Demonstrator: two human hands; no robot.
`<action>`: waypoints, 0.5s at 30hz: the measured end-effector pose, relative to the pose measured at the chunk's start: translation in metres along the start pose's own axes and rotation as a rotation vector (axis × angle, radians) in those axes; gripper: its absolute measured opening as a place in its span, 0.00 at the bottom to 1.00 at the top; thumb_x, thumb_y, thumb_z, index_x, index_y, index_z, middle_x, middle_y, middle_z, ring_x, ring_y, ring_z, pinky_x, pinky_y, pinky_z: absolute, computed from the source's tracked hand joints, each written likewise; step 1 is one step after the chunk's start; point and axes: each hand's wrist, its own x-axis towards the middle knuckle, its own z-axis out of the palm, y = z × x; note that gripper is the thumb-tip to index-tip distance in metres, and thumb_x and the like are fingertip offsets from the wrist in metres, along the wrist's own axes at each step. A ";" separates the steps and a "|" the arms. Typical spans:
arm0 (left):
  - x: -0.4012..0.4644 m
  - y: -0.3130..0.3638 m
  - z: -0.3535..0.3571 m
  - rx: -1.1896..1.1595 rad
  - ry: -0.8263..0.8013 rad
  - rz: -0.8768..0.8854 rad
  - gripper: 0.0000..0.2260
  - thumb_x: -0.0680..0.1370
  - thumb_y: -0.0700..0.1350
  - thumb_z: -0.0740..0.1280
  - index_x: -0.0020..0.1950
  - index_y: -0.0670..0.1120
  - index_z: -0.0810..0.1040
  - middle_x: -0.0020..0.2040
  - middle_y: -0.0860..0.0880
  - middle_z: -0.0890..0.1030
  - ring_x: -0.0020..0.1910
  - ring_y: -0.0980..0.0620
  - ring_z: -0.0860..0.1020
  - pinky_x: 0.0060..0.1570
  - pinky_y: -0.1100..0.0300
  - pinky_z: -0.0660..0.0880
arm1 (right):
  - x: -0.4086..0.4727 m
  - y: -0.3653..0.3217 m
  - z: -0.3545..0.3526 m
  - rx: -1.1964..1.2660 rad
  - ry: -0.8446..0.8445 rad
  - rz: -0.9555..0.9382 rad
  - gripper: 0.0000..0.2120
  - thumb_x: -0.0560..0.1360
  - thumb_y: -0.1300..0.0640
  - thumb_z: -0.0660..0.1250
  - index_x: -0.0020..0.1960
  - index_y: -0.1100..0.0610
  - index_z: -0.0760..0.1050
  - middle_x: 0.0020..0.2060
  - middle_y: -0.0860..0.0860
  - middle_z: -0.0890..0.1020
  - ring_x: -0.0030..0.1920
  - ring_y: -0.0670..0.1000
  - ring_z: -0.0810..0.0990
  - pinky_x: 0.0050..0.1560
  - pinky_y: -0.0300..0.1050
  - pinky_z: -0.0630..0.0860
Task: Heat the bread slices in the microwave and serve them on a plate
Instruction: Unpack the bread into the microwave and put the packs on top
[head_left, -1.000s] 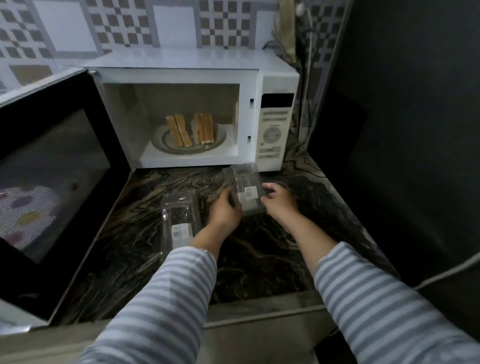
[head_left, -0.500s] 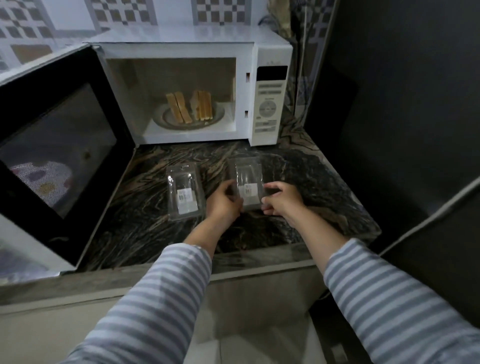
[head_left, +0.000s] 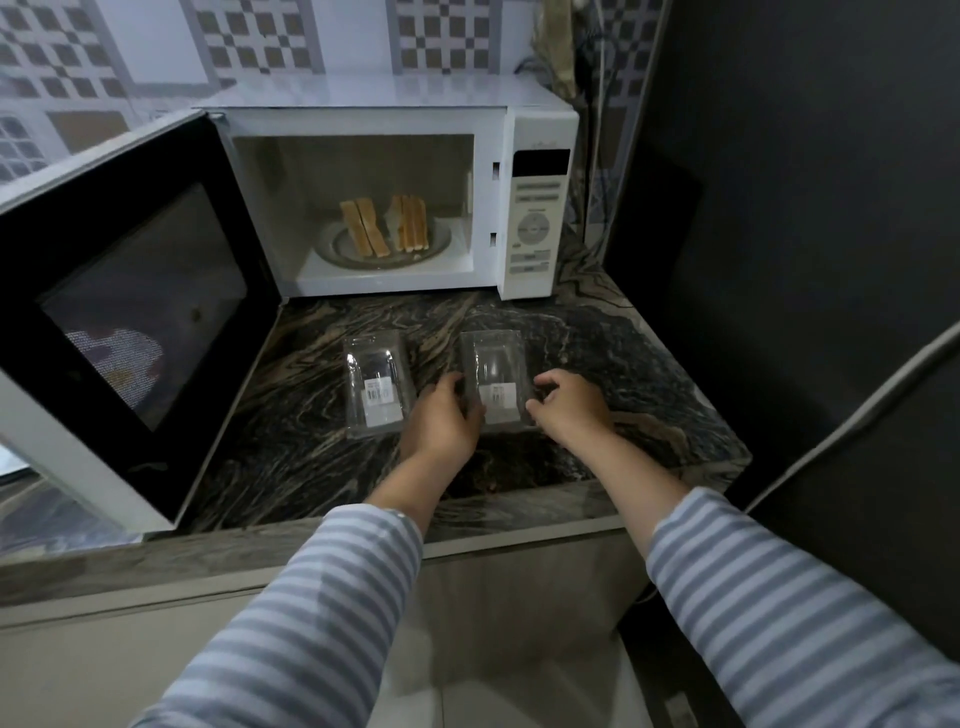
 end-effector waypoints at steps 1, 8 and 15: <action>-0.001 0.001 -0.004 0.026 0.035 0.012 0.20 0.77 0.52 0.65 0.68 0.52 0.70 0.59 0.48 0.78 0.56 0.46 0.77 0.51 0.53 0.75 | -0.001 -0.002 0.000 -0.019 0.029 -0.025 0.17 0.75 0.52 0.68 0.63 0.50 0.74 0.55 0.52 0.80 0.53 0.54 0.80 0.49 0.47 0.78; 0.012 -0.004 -0.035 0.206 0.459 0.166 0.13 0.74 0.45 0.65 0.59 0.49 0.75 0.57 0.46 0.74 0.58 0.42 0.72 0.50 0.49 0.72 | 0.000 -0.030 0.009 -0.040 0.060 -0.153 0.33 0.77 0.44 0.63 0.77 0.45 0.51 0.74 0.54 0.61 0.72 0.59 0.62 0.68 0.54 0.65; 0.034 -0.038 -0.040 0.252 0.457 -0.026 0.28 0.74 0.55 0.68 0.72 0.55 0.64 0.74 0.42 0.59 0.69 0.38 0.61 0.64 0.42 0.66 | 0.002 -0.041 0.032 -0.057 0.073 -0.193 0.36 0.76 0.39 0.60 0.75 0.35 0.42 0.78 0.53 0.47 0.75 0.60 0.57 0.65 0.57 0.69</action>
